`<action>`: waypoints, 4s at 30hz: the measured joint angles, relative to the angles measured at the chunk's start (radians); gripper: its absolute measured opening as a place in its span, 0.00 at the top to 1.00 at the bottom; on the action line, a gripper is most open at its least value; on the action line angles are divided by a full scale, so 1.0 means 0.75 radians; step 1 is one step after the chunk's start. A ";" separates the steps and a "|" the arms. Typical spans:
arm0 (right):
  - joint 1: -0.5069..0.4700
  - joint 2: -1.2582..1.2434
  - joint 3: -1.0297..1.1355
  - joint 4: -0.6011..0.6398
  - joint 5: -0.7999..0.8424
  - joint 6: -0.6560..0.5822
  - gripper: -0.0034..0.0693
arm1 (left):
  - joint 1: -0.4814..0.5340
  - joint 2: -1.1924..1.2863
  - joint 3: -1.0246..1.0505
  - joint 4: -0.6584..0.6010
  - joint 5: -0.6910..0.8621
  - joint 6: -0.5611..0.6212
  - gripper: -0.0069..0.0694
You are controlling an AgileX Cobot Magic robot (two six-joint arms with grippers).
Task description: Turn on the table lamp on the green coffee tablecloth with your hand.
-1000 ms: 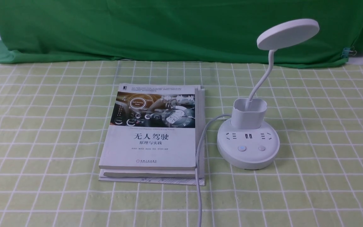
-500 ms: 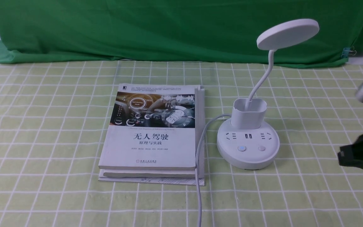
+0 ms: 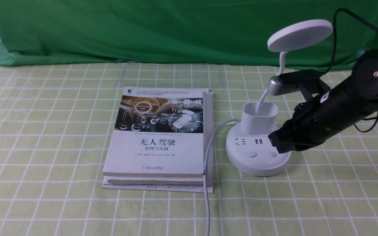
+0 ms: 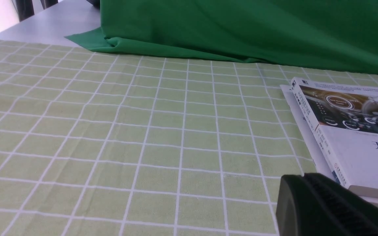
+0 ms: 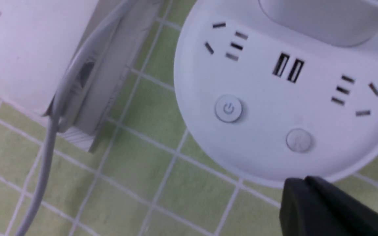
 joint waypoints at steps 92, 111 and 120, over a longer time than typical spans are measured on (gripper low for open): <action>-0.001 -1.285 0.582 -0.090 0.043 0.135 0.86 | 0.000 0.000 0.000 -0.001 0.001 0.000 0.91; -0.435 -2.213 1.552 -0.133 -0.779 0.024 0.91 | 0.000 0.000 0.000 0.000 0.001 0.000 0.91; -0.439 -2.323 1.584 -0.151 -0.672 -0.004 0.91 | 0.000 0.000 0.000 0.000 0.002 0.000 0.91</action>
